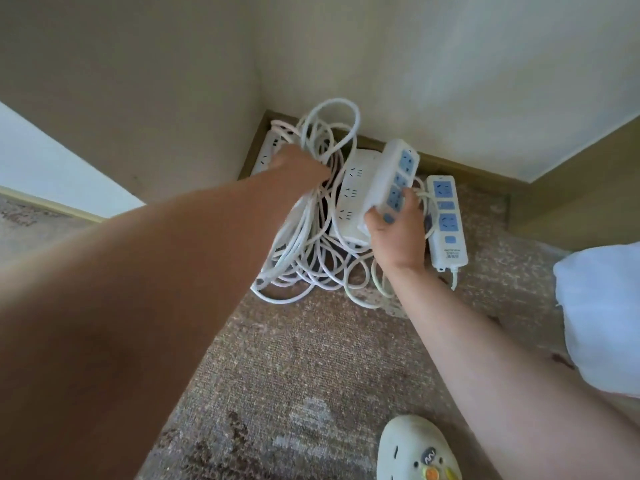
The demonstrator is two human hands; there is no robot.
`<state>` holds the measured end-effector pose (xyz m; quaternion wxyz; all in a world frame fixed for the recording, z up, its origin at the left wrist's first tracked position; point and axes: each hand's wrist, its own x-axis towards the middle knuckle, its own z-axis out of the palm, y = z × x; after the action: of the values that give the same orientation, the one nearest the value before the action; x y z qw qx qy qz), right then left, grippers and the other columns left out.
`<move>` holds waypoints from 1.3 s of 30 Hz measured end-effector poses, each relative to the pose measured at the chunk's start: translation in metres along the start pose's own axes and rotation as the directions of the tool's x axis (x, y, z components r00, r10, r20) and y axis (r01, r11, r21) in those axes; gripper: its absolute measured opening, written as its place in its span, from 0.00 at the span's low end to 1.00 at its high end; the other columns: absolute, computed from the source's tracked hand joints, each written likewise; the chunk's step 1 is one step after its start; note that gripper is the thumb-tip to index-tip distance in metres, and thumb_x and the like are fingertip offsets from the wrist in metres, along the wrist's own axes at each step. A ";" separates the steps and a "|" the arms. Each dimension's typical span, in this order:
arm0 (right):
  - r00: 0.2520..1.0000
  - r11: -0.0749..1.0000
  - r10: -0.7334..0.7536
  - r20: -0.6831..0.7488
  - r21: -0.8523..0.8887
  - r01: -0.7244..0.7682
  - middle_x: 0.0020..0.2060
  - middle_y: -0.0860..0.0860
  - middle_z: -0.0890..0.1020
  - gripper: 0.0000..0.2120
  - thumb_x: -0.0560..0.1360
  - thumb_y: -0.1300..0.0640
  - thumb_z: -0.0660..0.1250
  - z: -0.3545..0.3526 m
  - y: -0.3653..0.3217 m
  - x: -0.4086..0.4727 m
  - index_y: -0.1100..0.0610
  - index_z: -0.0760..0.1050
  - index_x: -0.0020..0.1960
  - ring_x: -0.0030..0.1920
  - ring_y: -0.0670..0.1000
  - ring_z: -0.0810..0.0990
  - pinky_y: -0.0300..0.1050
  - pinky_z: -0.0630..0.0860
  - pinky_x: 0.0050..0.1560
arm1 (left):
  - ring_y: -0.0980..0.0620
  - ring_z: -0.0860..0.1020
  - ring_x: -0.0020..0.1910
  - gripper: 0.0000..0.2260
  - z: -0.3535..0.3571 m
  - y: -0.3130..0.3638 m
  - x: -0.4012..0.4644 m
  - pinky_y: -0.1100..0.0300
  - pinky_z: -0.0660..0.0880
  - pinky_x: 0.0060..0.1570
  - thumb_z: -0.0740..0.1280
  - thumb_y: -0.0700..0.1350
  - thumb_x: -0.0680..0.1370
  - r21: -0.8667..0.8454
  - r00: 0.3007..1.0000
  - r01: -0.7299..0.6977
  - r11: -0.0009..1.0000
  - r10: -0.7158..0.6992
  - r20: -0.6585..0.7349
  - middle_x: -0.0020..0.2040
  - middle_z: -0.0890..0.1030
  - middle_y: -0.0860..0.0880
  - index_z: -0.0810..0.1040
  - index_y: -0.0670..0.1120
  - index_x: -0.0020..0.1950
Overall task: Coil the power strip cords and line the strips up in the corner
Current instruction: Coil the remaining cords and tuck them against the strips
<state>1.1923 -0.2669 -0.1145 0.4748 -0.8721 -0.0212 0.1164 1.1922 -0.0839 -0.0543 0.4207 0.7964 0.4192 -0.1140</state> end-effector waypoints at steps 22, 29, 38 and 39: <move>0.994 0.947 -0.064 0.088 -0.309 0.089 0.58 0.56 0.74 0.32 0.76 0.44 0.66 0.013 0.006 -0.024 0.50 0.59 0.76 0.56 0.58 0.77 0.57 0.79 0.54 | 0.46 0.79 0.46 0.37 0.018 -0.083 -0.060 0.51 0.75 0.41 0.62 0.55 0.79 0.660 0.870 -0.419 0.624 0.484 0.094 0.78 0.46 0.45 0.38 0.59 0.76; 0.995 0.966 -0.092 0.049 -0.238 0.101 0.61 0.57 0.73 0.30 0.77 0.46 0.66 0.010 0.006 -0.024 0.53 0.62 0.76 0.60 0.59 0.75 0.59 0.76 0.59 | 0.40 0.79 0.49 0.30 0.024 -0.042 -0.038 0.50 0.81 0.43 0.60 0.36 0.80 0.614 0.897 -0.379 0.692 0.437 0.060 0.72 0.59 0.41 0.54 0.53 0.77; 0.977 0.821 -0.175 0.125 -0.529 0.215 0.66 0.61 0.70 0.32 0.79 0.42 0.62 0.012 0.008 -0.006 0.52 0.58 0.78 0.66 0.62 0.67 0.53 0.68 0.64 | 0.37 0.58 0.75 0.29 0.026 -0.043 0.009 0.41 0.63 0.70 0.54 0.40 0.82 0.488 0.906 -0.424 0.763 0.357 0.229 0.79 0.42 0.42 0.42 0.48 0.79; 0.976 0.823 -0.170 0.136 -0.525 0.217 0.67 0.61 0.70 0.33 0.80 0.41 0.61 0.012 0.010 -0.009 0.53 0.56 0.79 0.67 0.62 0.67 0.54 0.68 0.64 | 0.38 0.52 0.76 0.29 0.026 -0.045 0.006 0.42 0.58 0.73 0.53 0.41 0.82 0.459 0.897 -0.440 0.772 0.353 0.268 0.79 0.39 0.43 0.41 0.47 0.79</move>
<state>1.1802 -0.2633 -0.1273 0.2198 -0.9577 -0.1610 0.0932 1.1661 -0.0869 -0.0997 0.2437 0.9366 0.1594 -0.1947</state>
